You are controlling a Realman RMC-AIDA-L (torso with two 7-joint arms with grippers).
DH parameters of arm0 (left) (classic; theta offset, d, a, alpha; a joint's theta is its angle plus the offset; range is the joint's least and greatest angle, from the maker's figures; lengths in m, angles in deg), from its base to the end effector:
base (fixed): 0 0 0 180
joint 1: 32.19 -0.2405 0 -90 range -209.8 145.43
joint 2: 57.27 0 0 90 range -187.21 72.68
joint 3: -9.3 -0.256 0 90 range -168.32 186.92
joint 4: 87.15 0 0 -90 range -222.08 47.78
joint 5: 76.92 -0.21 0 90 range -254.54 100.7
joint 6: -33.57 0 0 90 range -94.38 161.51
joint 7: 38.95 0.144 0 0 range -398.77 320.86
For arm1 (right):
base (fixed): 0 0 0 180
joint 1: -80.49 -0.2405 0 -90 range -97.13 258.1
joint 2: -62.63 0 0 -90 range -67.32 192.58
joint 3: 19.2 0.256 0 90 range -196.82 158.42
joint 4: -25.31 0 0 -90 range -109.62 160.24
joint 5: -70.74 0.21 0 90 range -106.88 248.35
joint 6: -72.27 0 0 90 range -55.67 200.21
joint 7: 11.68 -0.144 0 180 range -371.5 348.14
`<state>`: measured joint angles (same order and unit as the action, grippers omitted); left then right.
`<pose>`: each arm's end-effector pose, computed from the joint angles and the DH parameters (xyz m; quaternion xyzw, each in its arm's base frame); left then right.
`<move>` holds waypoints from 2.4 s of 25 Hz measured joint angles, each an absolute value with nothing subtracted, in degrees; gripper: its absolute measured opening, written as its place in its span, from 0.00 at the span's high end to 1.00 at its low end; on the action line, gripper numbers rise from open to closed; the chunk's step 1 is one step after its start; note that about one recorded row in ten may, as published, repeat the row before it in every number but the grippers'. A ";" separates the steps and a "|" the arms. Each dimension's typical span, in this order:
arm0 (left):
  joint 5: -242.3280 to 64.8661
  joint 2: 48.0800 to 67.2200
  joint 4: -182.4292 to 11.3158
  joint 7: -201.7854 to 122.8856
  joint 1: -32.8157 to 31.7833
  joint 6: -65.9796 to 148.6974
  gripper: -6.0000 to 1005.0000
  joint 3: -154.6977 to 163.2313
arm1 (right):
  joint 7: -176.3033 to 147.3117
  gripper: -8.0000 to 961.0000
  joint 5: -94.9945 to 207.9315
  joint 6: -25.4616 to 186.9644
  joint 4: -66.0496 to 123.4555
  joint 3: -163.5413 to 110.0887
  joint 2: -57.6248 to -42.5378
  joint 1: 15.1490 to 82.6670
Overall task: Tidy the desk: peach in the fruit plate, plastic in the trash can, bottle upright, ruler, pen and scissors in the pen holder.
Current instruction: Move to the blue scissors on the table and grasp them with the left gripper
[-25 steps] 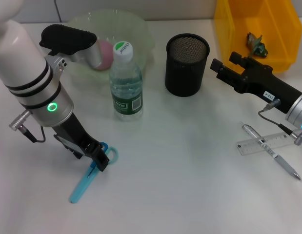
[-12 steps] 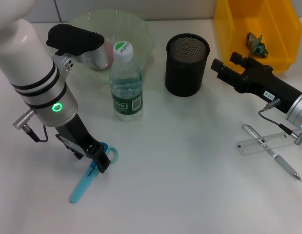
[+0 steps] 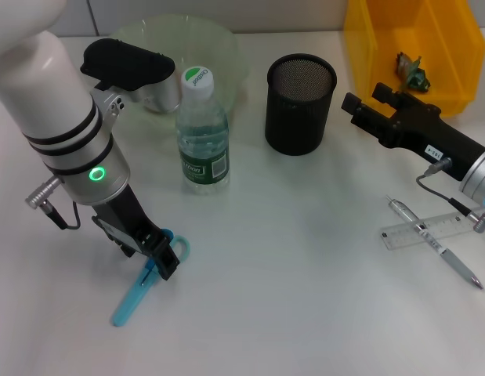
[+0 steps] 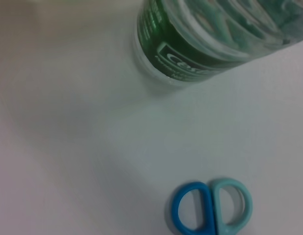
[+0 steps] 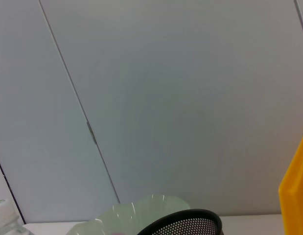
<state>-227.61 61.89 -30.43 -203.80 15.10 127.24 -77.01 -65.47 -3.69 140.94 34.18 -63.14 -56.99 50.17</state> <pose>-0.1819 0.3495 -0.0447 -0.8361 -0.4443 0.3016 0.1121 0.2940 0.3408 -0.0418 -0.8066 0.3231 0.3612 0.3383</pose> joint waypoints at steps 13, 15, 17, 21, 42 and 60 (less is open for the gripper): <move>-227.47 61.91 -30.86 -203.84 15.10 126.99 0.35 -77.86 | -65.47 0.25 -3.69 140.79 33.64 -63.14 -56.99 49.85; -227.45 61.91 -30.93 -203.84 15.10 126.94 0.35 -78.15 | -65.47 0.25 -3.70 140.74 33.55 -63.14 -56.98 49.74; -227.42 61.92 -30.95 -203.84 15.10 126.91 0.35 -78.30 | -65.47 0.25 -3.70 140.70 33.51 -63.14 -56.98 49.70; -227.39 61.92 -30.98 -203.84 15.10 126.80 0.36 -78.62 | -65.47 0.25 -3.70 140.64 33.48 -63.14 -56.99 49.63; -226.75 61.91 -31.16 -203.84 15.10 126.05 0.37 -80.02 | -65.47 0.25 -3.35 140.09 33.48 -63.14 -56.98 49.46; -226.58 61.90 -32.43 -203.84 15.65 125.37 0.38 -80.85 | -65.47 0.25 -3.26 140.12 33.42 -63.14 -56.98 49.37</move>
<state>-226.58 61.90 -32.43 -203.84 15.65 125.37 -80.85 -65.47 -3.26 140.12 33.42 -63.14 -56.98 49.37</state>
